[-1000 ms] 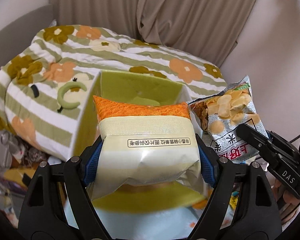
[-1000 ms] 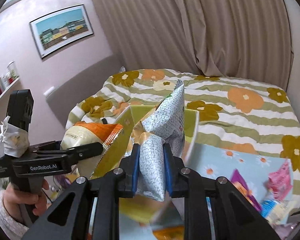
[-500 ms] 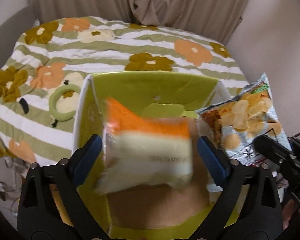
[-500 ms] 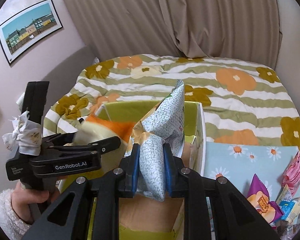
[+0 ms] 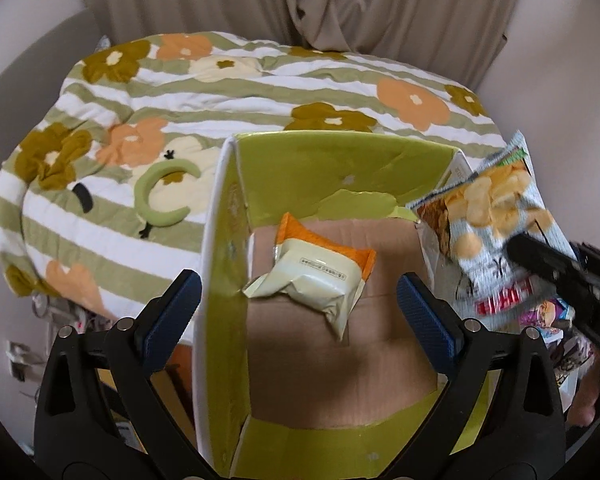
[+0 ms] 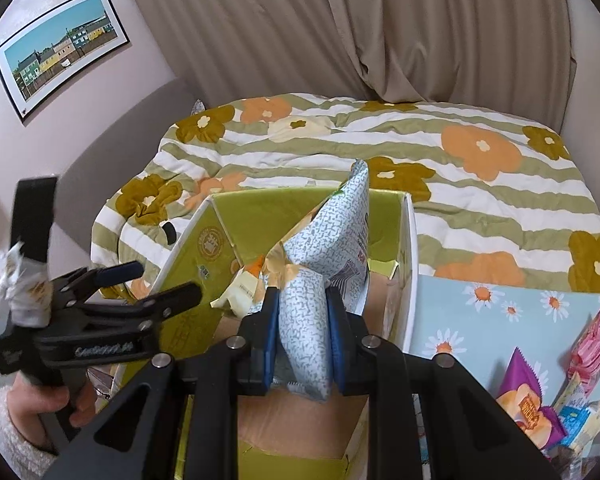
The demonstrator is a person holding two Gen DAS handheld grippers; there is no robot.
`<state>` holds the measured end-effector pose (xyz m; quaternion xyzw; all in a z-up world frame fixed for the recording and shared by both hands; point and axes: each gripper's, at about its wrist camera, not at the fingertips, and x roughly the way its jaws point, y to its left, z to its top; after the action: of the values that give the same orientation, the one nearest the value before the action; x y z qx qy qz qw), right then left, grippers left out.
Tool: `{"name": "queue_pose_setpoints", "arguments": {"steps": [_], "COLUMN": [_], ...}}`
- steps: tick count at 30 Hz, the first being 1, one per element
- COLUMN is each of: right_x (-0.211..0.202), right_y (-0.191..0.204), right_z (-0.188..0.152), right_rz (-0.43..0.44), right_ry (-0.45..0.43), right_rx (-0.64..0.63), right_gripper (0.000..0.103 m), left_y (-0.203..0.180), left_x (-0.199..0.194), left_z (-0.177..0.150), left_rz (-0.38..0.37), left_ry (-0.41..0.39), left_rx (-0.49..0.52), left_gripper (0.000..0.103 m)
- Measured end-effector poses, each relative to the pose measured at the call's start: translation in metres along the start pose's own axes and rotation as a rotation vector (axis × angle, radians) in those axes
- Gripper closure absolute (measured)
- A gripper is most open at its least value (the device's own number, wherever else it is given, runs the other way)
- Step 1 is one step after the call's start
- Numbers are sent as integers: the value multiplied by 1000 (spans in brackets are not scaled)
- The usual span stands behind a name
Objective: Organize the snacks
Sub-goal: 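Carry the bread bag into the green box and open the left gripper, then lower the silver chip bag into the green box and open the right gripper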
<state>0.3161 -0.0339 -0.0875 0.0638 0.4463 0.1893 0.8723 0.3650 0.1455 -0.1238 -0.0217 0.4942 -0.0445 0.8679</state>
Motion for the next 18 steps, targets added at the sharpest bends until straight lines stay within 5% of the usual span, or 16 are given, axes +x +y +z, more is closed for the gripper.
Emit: {"name": "queue_pose_setpoints", "arguments": {"steps": [14,16,17,18], "right_x": [61,68,68,67], "right_y": [8,4,2,-2], "right_z": [30,28,27,24], "right_rz": [13,8,21,58], "right_ry": [93,106,109,104], "right_rx": [-57,-44,-31,-8], "right_gripper": [79,55,17,0], "left_y": [17,19,20,21], "left_x": [-1,-1,-1,-2], "left_z": [-22,-26,-28,-30], "left_rz": [58,48,38,31], "left_ry": [28,36,40,41], "left_rx": [-72,-83,-88,-94], "left_gripper": [6,6,6,6]}}
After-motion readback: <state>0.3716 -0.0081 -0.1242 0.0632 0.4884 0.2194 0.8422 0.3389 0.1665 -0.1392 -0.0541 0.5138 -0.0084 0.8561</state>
